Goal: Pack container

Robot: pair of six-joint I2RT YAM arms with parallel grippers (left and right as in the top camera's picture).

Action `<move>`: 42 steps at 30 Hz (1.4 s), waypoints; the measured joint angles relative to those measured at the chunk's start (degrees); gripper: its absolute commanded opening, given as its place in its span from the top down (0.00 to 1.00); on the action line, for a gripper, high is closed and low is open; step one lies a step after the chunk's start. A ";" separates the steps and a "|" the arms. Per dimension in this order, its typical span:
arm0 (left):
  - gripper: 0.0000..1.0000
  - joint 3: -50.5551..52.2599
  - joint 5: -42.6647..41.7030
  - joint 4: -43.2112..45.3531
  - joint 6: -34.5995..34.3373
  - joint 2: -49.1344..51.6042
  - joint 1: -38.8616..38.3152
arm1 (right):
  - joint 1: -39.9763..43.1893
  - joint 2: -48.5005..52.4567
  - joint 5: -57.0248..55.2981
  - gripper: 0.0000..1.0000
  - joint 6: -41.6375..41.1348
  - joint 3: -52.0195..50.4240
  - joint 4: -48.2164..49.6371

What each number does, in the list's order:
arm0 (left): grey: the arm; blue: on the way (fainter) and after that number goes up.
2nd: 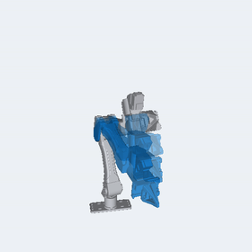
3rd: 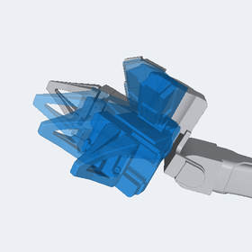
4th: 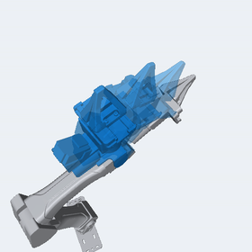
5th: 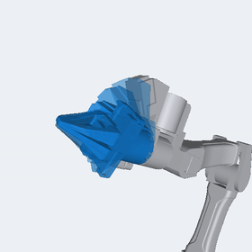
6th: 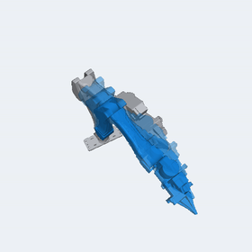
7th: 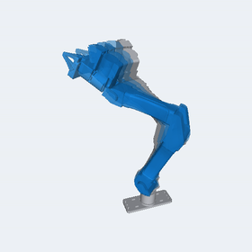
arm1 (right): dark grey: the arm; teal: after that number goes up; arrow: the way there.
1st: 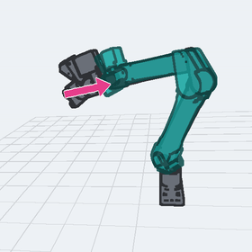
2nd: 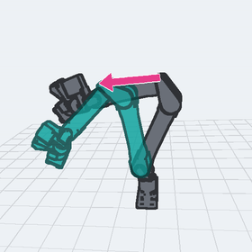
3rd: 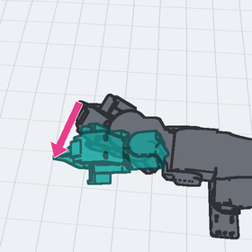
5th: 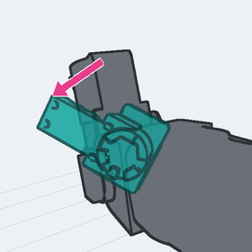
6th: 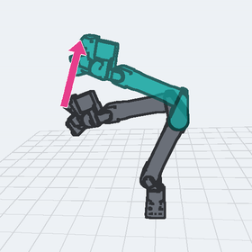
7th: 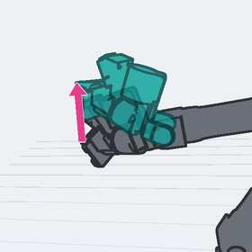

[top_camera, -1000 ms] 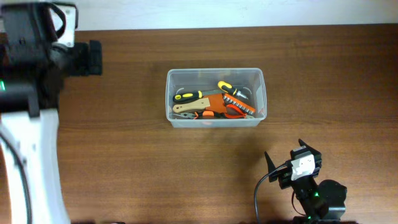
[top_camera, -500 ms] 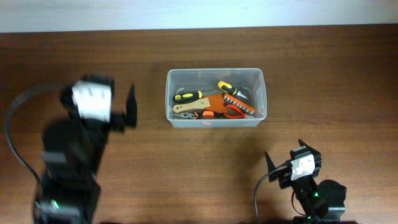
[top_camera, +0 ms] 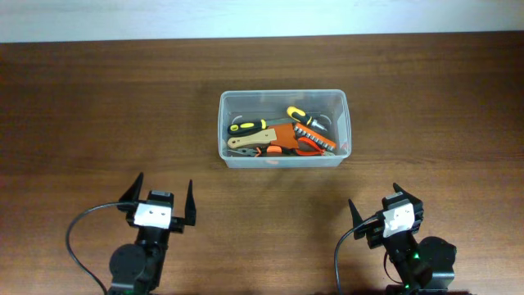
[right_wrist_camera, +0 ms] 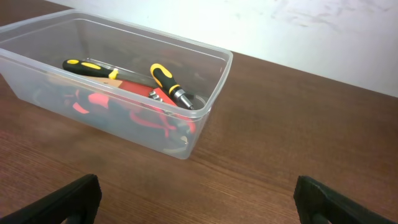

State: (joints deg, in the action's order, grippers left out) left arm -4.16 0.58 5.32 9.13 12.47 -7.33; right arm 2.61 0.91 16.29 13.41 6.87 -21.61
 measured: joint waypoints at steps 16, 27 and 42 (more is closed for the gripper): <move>0.01 3.21 0.02 -10.01 0.00 -9.14 0.00 | 0.00 0.00 0.00 0.01 0.00 0.02 -0.02; 0.01 3.21 0.00 -10.08 0.00 -11.21 0.00 | 0.00 0.00 0.00 0.01 -0.02 0.00 -0.02; 0.01 3.21 0.00 -10.08 0.00 -11.37 0.00 | 0.00 0.00 0.00 0.01 -0.13 0.00 0.00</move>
State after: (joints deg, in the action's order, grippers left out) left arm -0.95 0.58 -4.75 9.13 1.10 -7.33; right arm 2.61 0.91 16.29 13.28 6.87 -21.61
